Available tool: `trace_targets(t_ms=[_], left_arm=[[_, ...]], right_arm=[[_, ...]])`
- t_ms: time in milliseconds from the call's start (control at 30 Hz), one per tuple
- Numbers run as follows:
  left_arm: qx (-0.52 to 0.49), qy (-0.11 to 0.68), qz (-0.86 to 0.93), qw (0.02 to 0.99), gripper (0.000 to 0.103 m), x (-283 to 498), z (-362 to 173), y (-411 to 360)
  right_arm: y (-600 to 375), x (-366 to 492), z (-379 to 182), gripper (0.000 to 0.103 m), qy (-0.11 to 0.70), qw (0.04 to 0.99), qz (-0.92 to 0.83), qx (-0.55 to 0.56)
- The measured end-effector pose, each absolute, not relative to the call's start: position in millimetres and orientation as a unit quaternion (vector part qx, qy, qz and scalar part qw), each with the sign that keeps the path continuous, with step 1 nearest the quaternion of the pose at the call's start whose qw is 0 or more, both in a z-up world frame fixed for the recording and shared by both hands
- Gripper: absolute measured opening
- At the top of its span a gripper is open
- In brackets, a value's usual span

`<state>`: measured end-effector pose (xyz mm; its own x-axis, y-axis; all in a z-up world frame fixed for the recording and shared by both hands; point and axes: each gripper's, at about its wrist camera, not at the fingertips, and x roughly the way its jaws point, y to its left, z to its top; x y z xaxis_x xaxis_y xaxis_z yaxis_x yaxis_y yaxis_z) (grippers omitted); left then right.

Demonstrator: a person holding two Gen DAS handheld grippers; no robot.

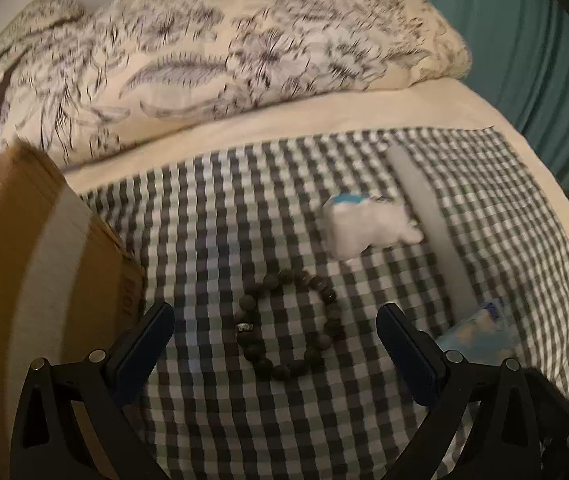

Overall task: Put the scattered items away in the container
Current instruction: 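Grasp the dark bead bracelet with the left tool while the right tool grasps the blue pouch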

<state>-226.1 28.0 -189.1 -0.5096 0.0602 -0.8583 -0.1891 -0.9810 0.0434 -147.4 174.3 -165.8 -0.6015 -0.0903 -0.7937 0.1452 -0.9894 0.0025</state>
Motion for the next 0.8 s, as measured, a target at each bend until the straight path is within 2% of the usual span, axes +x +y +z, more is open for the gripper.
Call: trace_targets(t_ms=[433,800], left_arm=[[-0.535,0.043,0.841,0.07,0.103,-251.7,-240.4,28.0],[-0.52,0.032,0.85,0.072,0.103,-254.5,-244.7,28.7]], right_arm=[[174.3,-163.0,-212.7,0.103,0.029,0.069,-0.873,0.482],[165.5,-171.4,-229.5,0.103,0.023,0.075,-0.871,0.484]])
